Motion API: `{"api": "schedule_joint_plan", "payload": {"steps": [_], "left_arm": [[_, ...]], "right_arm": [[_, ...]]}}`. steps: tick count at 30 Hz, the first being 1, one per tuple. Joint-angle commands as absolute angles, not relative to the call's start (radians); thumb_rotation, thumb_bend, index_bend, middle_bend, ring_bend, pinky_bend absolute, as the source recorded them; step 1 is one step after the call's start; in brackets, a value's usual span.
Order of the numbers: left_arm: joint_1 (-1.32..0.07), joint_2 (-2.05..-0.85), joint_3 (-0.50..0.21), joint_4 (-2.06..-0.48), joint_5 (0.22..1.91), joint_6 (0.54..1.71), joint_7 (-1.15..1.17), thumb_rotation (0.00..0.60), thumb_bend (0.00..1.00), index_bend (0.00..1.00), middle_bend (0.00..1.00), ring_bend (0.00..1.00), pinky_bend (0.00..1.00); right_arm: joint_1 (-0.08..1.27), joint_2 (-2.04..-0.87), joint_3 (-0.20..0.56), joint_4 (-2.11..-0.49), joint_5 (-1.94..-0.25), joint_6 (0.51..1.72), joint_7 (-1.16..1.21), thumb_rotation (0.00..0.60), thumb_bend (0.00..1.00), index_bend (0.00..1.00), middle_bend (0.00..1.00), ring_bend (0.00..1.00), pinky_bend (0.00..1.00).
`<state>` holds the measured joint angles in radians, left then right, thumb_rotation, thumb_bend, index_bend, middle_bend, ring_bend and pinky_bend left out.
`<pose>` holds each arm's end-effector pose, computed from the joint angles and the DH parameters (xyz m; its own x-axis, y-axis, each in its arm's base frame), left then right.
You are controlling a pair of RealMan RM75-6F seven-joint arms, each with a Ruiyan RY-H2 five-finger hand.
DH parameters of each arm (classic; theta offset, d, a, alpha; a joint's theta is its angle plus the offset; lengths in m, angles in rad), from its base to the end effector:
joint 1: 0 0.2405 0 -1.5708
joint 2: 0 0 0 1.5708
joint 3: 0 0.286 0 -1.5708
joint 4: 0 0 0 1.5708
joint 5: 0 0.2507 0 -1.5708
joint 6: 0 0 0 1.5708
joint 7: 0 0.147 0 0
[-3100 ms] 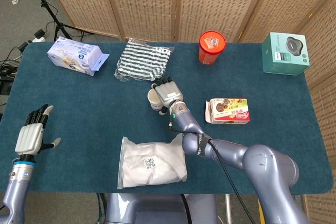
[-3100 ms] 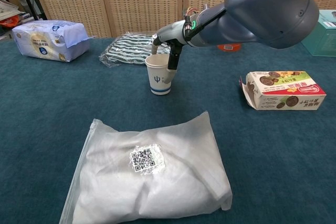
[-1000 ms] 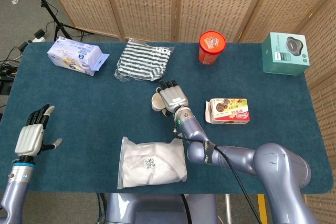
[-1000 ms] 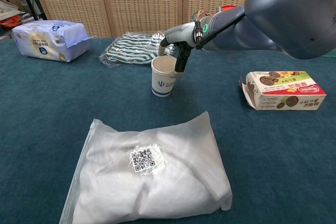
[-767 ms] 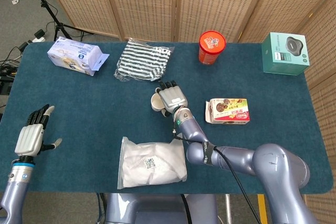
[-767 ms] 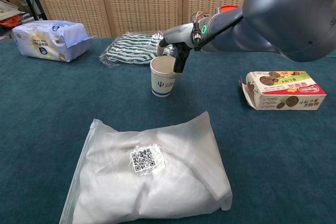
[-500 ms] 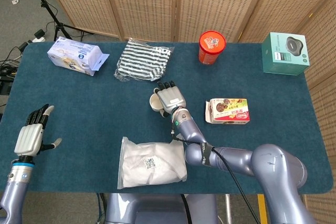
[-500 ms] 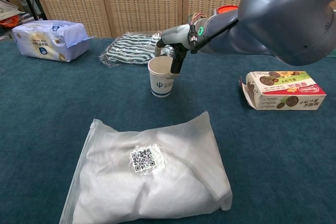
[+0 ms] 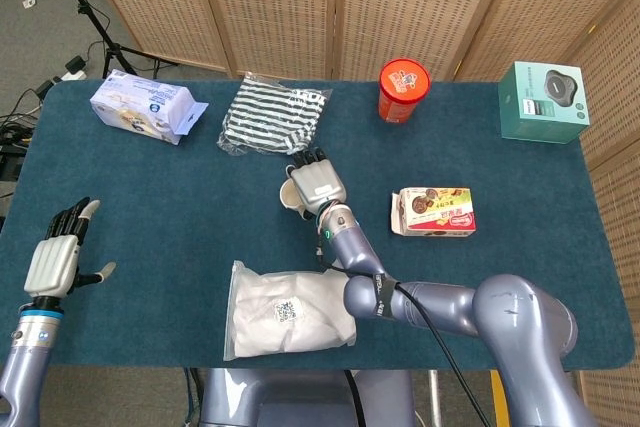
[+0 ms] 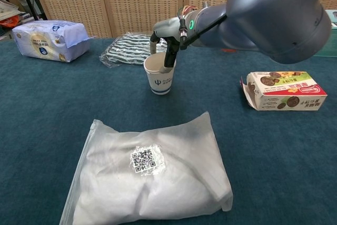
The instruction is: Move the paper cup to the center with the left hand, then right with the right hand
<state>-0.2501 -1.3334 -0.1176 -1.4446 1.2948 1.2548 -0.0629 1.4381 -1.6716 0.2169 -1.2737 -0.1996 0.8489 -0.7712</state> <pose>-0.3604 0.2649 0.0616 0.2428 0.1101 0.9638 0.9664 0.0585 -0.2502 0.0246 -0.4670 -0.0966 0.5916 -0.3114 0.7437 -0.7973 -0.3631 0.4822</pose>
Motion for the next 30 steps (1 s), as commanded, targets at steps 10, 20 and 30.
{"api": "schedule_joint_plan", "payload": {"steps": [10, 20, 30], "left_arm": [[-0.251, -1.336, -0.117, -1.446, 1.295, 1.254, -0.056, 0.600, 0.21, 0.00, 0.00, 0.00, 0.00], [-0.250, -1.335, -0.113, -1.452, 1.302, 1.258, -0.050, 0.600, 0.21, 0.00, 0.00, 0.00, 0.00], [-0.252, -1.338, -0.109, -1.455, 1.305, 1.256, -0.040, 0.600, 0.21, 0.00, 0.00, 0.00, 0.00]], "right_arm": [[1.427, -1.604, 0.222, -1.327, -0.164, 0.914, -0.850, 0.600, 0.39, 0.64, 0.09, 0.00, 0.00], [1.363, -1.513, 0.204, -1.357, -0.108, 0.948, -0.885, 0.600, 0.39, 0.64, 0.09, 0.00, 0.00], [1.304, -1.455, 0.203, -1.370, -0.092, 0.944, -0.875, 0.600, 0.39, 0.64, 0.09, 0.00, 0.00]]}}
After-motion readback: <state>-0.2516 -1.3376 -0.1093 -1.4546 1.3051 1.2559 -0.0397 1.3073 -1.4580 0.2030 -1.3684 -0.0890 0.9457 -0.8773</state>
